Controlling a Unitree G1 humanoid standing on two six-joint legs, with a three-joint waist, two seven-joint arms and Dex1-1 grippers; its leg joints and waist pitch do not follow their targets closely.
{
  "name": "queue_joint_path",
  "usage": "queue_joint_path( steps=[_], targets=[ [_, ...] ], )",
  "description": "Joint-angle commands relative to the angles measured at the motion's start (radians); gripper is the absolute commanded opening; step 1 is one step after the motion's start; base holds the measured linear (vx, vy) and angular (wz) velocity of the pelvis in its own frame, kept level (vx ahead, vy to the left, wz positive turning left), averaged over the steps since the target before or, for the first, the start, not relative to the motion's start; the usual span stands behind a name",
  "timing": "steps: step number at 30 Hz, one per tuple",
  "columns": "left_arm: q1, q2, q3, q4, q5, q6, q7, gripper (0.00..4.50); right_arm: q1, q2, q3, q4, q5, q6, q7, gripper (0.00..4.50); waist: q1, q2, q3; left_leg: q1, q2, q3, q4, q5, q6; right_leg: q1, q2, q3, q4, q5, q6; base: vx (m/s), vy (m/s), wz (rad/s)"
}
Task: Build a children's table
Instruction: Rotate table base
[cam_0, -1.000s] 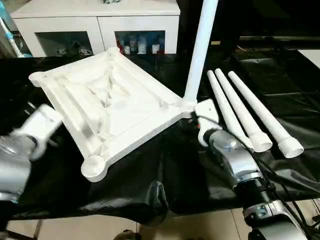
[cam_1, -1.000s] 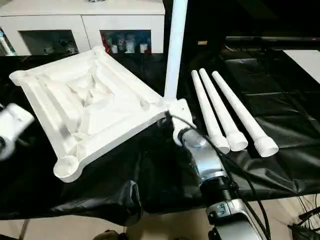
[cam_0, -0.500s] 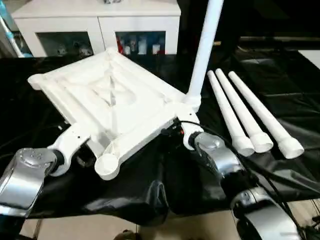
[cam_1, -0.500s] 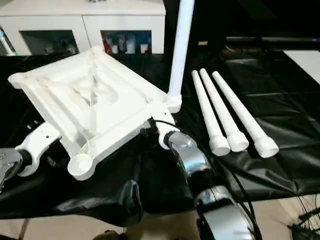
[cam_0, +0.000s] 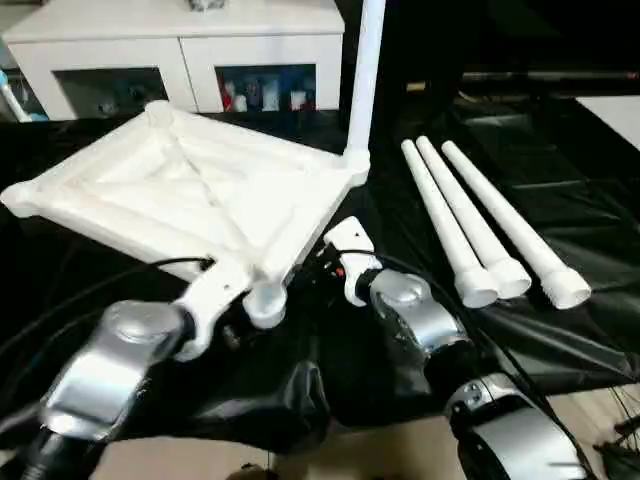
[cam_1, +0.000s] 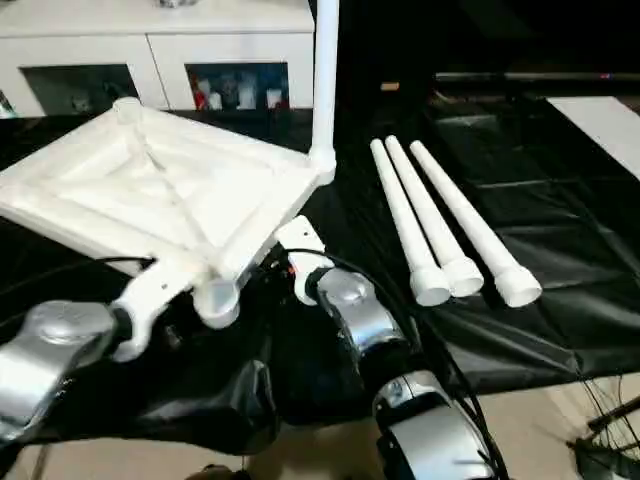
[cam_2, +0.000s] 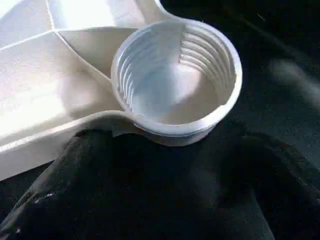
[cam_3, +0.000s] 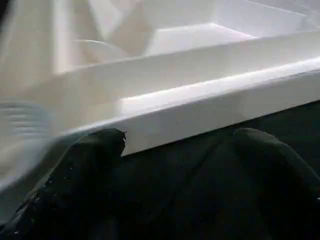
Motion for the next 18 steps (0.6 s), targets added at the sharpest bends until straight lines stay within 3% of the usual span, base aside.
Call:
queue_joint_path(
  steps=[1,3,4,5,7,8,13,16,18],
  targets=[
    [-0.045,-0.026,-0.007,0.022,0.006,-0.059,0.035,4.45,0.002,0.015,0.002,-0.025,0.021,-0.023,0.032,4.12,0.000,0.017,-0.077,0.035,0.068,-0.043,-0.079,-0.332,-0.019,0.040,-0.074,0.055,-0.073,-0.228,-0.211,0.000,0.000,0.00],
    [-0.080,-0.068,-0.020,0.074,0.017,-0.098,0.070,4.45,0.015,-0.001,-0.006,-0.052,0.023,-0.024,0.038,4.12,0.000,0.018,-0.078,0.032,0.069,-0.044,-0.080,-0.320,-0.016,0.043,-0.073,0.053,-0.073,-0.221,-0.208,0.000,0.000,0.00],
    [-0.096,-0.088,-0.027,0.096,0.023,-0.116,0.085,4.45,0.022,-0.013,-0.008,-0.069,0.021,-0.023,0.040,4.12,0.004,0.022,-0.079,0.038,0.068,-0.043,-0.077,-0.325,-0.018,0.038,-0.072,0.053,-0.074,-0.219,-0.206,0.000,0.000,0.00],
    [-0.107,-0.102,-0.033,0.113,0.027,-0.129,0.096,4.45,0.027,-0.022,-0.010,-0.081,0.020,-0.023,0.042,4.12,0.005,0.018,-0.079,0.043,0.069,-0.041,-0.077,-0.330,-0.017,0.036,-0.070,0.054,-0.076,-0.211,-0.207,0.000,0.000,0.00],
    [-0.122,-0.118,-0.044,0.132,0.032,-0.141,0.105,4.45,0.039,-0.046,-0.014,-0.115,0.017,-0.016,0.043,4.12,0.008,0.023,-0.082,0.033,0.070,-0.045,-0.077,-0.312,-0.015,0.045,-0.074,0.052,-0.068,-0.184,-0.212,0.000,0.000,0.00],
    [-0.132,-0.130,-0.051,0.141,0.034,-0.153,0.109,4.45,0.051,-0.069,-0.022,-0.150,0.018,-0.003,0.042,4.12,0.008,0.018,-0.082,0.031,0.070,-0.044,-0.078,-0.302,-0.008,0.046,-0.072,0.051,-0.069,-0.168,-0.207,0.000,0.000,0.00],
    [-0.151,-0.180,-0.058,0.166,0.029,-0.240,0.128,4.45,0.095,-0.163,-0.088,-0.290,0.022,0.057,0.005,4.12,0.022,0.016,-0.083,0.031,0.069,-0.041,-0.072,-0.261,0.014,0.050,-0.074,0.051,-0.072,-0.150,-0.211,0.000,0.000,0.00],
    [-0.132,-0.193,-0.037,0.132,-0.009,-0.269,0.103,4.45,0.133,-0.214,-0.146,-0.412,0.037,0.121,-0.023,4.12,0.024,0.016,-0.082,0.031,0.069,-0.042,-0.074,-0.280,0.007,0.051,-0.073,0.050,-0.076,-0.196,-0.191,0.000,0.000,0.00],
    [-0.105,-0.153,-0.031,0.093,-0.016,-0.265,0.072,4.45,0.153,-0.236,-0.163,-0.488,0.025,0.204,-0.047,4.12,0.021,0.014,-0.080,0.029,0.066,-0.043,-0.075,-0.273,0.009,0.052,-0.071,0.049,-0.076,-0.215,-0.186,0.000,0.000,0.00]
  ],
)
